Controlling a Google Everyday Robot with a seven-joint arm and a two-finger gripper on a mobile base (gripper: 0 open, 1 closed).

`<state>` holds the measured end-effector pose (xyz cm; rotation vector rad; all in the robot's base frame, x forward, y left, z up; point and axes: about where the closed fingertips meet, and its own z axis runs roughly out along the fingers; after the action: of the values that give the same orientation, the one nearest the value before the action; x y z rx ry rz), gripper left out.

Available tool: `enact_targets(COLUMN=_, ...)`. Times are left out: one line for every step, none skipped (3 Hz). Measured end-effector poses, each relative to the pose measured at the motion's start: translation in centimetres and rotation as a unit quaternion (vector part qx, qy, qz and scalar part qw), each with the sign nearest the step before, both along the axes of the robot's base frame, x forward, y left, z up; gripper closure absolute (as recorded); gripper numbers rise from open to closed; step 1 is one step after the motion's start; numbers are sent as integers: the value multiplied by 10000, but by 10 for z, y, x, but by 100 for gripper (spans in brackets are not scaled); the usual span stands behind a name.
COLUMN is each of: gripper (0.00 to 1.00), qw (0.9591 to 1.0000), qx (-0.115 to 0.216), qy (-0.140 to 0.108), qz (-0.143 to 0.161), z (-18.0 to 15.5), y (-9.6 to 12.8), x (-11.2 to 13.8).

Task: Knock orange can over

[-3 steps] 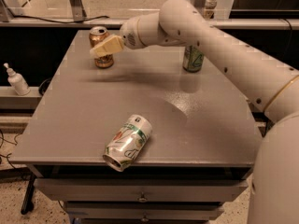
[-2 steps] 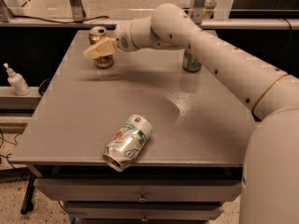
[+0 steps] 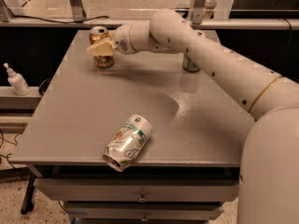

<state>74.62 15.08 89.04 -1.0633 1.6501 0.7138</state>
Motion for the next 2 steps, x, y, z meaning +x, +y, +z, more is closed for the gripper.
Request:
enact_targets(gripper=57, qw=10000, qx=-57, qy=-61, qz=22, z=4, y=-9, x=-1)
enact_targets(gripper=80, qw=9994, qx=-210, qy=-170, qz=216, z=21, y=-17, x=0)
